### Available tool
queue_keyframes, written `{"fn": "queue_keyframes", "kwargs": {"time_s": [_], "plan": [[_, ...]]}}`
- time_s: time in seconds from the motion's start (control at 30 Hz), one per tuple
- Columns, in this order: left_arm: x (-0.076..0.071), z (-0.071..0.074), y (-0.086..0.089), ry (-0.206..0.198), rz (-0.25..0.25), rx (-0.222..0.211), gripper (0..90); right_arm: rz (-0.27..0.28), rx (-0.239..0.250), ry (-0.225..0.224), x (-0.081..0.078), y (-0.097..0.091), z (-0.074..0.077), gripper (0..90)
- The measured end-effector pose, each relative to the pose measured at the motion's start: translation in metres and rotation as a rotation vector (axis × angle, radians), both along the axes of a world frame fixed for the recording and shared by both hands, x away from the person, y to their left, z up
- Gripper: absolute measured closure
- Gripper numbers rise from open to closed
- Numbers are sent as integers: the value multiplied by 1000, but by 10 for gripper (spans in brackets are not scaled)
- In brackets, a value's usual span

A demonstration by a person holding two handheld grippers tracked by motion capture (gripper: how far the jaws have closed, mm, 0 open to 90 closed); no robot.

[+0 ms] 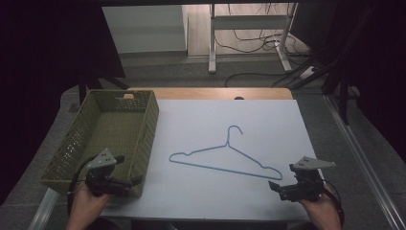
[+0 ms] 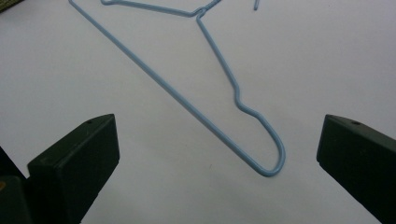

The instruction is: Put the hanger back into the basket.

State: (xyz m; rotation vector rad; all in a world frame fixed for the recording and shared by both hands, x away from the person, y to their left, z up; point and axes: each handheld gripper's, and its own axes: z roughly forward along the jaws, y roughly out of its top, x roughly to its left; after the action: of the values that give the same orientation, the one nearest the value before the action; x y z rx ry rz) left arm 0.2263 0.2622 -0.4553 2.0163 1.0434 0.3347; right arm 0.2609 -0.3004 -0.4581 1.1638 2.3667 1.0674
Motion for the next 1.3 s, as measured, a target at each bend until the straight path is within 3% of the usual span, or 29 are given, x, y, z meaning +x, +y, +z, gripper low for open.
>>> {"fn": "queue_keyframes", "kwargs": {"time_s": [0.17,0.33,0.5,0.7,0.87,0.97,1.1,1.23,1.3], "plan": [[0,-1,2,3,2,-13,0,-5,18,24,0,-1,0,0],[1,-1,4,6,15,-13,0,-7,-27,17,0,2,-1,0],[2,1,4,13,17,-6,0,2,3,22,1,2,1,0],[3,5,-3,19,2,8,2,23,16,40,3,5,3,0],[6,11,-11,20,-17,-27,10,37,23,43,5,11,9,0],[7,15,-17,11,-32,-20,13,50,23,48,7,13,13,0],[10,19,-27,-2,-59,-28,13,46,12,45,9,16,18,0],[15,22,-42,-8,-97,-33,13,62,-54,46,13,22,21,0],[16,23,-45,-12,-103,-33,14,64,-60,43,16,24,22,0]]}}
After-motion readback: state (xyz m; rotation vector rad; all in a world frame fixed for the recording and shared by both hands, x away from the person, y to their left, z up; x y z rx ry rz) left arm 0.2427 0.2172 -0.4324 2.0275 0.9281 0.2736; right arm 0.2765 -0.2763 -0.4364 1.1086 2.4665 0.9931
